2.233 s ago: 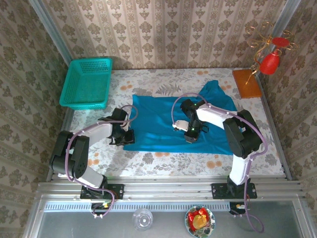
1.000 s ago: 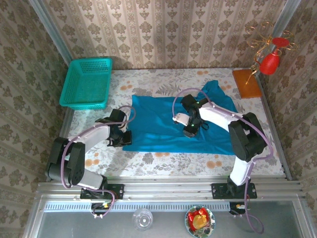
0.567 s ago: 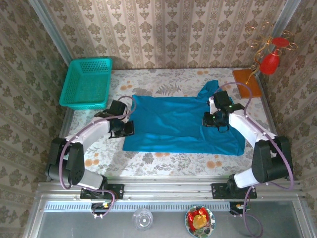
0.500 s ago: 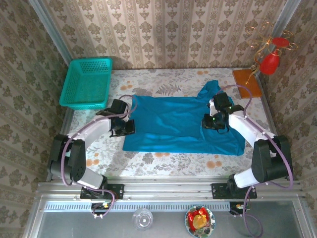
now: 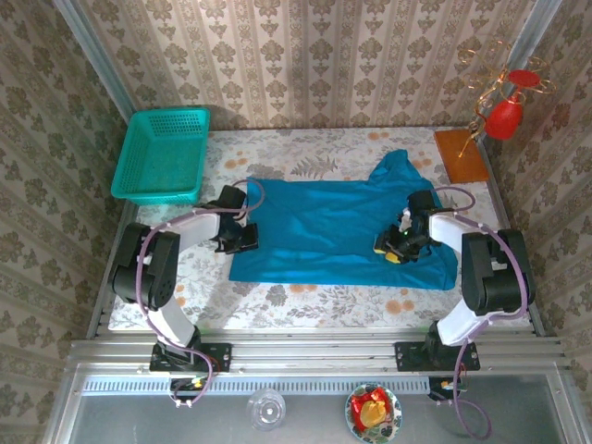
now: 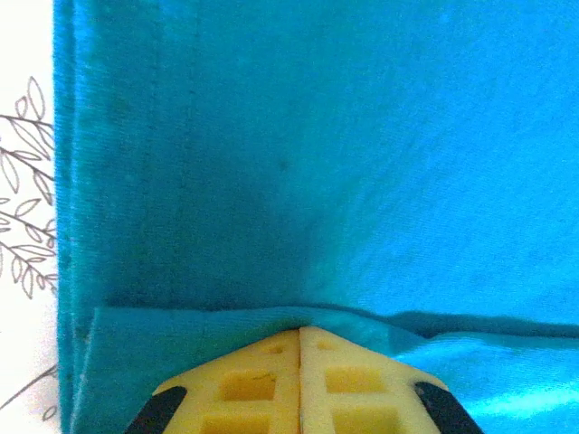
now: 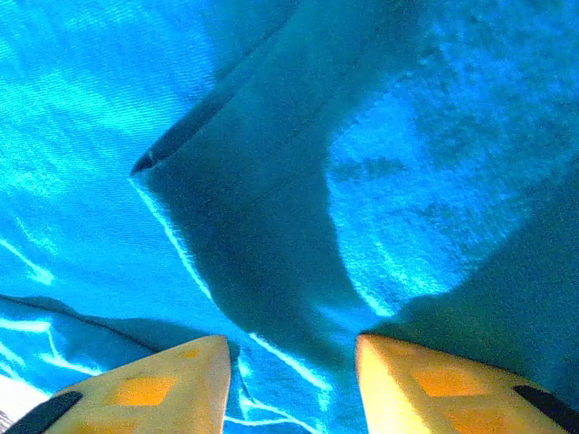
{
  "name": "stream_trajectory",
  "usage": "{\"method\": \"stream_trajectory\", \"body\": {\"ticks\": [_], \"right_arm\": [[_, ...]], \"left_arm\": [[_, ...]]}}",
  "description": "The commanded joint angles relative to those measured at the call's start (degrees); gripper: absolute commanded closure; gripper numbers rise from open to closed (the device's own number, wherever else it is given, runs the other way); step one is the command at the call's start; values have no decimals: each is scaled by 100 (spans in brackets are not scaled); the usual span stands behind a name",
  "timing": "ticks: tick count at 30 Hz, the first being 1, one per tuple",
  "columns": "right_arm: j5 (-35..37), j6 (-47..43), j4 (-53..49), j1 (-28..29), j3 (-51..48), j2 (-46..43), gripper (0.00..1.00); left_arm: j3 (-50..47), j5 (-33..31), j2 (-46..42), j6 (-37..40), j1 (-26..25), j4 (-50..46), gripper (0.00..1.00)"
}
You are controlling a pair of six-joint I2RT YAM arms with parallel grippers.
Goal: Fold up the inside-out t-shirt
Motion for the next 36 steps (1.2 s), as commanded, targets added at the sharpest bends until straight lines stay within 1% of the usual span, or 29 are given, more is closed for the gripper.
{"method": "stream_trajectory", "body": {"ticks": [1,7,11,15,17,19,21,23,27,30,34,36], "right_arm": [[205,193,-209,-17,-192,1,52],[121,212,-626,94,-402,-334,50],[-135,353,-691,415,-501,-460,48],[-119,556,-797,890,-396,-580,48],[-29,587,-933,977,-227,-698,47],[268,536,-1113,957,-10,-814,46],[713,376,-1335,854,238,-849,45],[973,218,-1486,653,483,-742,44],[824,-52,-1296,100,764,-300,44],[636,-209,-1161,-145,959,130,44],[750,-333,-1092,-364,1163,636,44],[799,-325,-1038,-599,1201,901,44]], "left_arm": [[-522,-304,-140,-129,203,-202,92],[-1377,-192,-884,-343,533,-70,92],[-1781,-148,-1289,-475,744,-25,91],[-1846,-138,-1454,-443,866,-122,91],[-1789,-138,-1517,-408,922,-202,91],[-1694,-145,-1586,-365,942,-289,91],[-1608,-174,-1635,-327,947,-351,90],[-1541,-182,-1614,-303,970,-372,90],[-1553,-115,-1440,-262,993,-274,90],[-1600,-95,-1423,-256,1010,-238,90],[-1657,-112,-1524,-251,1062,-268,90],[-1691,-117,-1590,-248,1106,-286,90]]}}
